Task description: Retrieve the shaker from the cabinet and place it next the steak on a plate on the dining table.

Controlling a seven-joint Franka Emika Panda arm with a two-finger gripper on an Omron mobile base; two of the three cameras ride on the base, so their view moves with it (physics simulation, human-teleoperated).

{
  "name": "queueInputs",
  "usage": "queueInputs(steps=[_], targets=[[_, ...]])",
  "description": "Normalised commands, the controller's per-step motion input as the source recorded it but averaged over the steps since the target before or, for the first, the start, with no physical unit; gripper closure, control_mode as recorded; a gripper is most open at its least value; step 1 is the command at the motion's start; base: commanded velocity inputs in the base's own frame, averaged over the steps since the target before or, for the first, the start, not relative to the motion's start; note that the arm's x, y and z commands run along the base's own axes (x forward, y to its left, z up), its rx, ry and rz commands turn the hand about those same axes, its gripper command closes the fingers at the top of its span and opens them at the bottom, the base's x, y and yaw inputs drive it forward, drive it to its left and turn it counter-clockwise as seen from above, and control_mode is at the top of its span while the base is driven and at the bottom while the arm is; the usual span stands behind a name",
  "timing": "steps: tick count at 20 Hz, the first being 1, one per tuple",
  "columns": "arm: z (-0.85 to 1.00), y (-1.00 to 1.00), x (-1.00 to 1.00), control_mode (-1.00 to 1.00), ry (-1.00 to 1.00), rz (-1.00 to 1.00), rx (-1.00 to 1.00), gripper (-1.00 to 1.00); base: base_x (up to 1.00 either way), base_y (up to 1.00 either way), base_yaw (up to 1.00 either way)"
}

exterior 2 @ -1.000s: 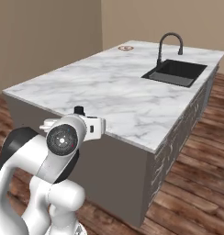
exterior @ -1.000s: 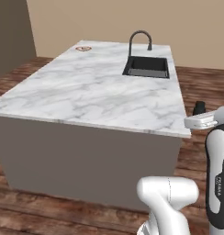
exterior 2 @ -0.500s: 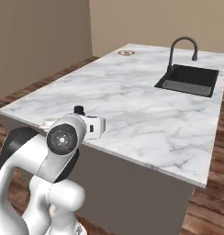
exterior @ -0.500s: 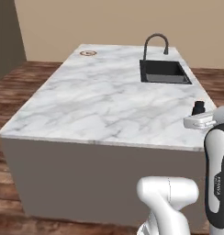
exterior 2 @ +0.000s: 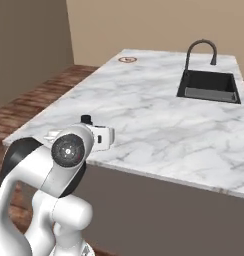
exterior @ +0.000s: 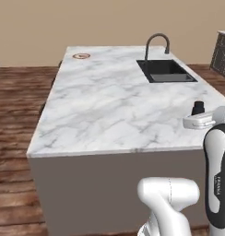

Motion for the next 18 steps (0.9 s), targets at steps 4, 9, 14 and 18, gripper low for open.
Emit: queueInputs(steps=[4, 9, 14, 18], targets=[[0.00, 0.00, 0.00, 1.00, 0.00, 0.00, 0.00, 1.00, 0.00, 1.00, -0.48], [0.00, 0.00, 0.00, 1.00, 0.00, 0.00, 0.00, 1.00, -0.03, 1.00, -0.46], [0.00, 0.00, 0.00, 1.00, 0.00, 0.00, 0.00, 1.00, -0.28, 1.00, -0.42], [0.00, 0.00, 0.00, 1.00, 0.00, 0.00, 0.00, 1.00, -0.30, 1.00, -0.39]])
